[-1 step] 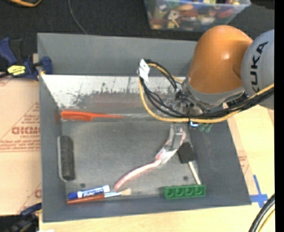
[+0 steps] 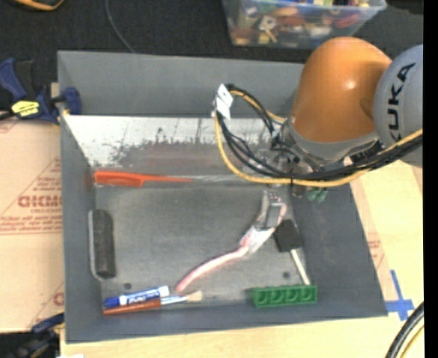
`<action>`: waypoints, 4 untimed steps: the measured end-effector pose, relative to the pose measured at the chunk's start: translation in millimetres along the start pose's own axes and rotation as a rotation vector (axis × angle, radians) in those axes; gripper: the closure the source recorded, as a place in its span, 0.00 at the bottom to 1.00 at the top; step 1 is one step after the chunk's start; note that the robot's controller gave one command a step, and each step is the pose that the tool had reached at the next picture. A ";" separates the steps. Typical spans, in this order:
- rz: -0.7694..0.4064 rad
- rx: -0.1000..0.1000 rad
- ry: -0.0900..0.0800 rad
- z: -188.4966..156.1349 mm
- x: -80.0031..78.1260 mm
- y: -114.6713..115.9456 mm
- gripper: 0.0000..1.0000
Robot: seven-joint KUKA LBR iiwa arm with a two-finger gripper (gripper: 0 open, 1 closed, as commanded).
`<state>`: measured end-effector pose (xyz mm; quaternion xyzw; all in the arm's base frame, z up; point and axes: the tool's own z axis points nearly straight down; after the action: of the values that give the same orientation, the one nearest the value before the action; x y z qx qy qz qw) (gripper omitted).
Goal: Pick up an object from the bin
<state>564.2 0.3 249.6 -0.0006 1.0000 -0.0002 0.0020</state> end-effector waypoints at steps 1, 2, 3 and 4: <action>-0.245 0.002 -0.003 94.4 -1.6 -28.9 0.00; -0.399 0.003 -0.011 88.5 -6.8 -67.8 0.00; -0.651 0.002 -0.006 103.7 -25.5 -88.4 0.00; -0.738 0.008 -0.018 178.0 -58.3 -87.3 0.00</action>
Offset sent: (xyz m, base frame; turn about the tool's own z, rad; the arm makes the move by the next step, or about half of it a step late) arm 0.0059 -0.0662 -0.0896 -0.4016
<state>623.3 -87.1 71.9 -0.3612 0.9324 -0.0048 0.0104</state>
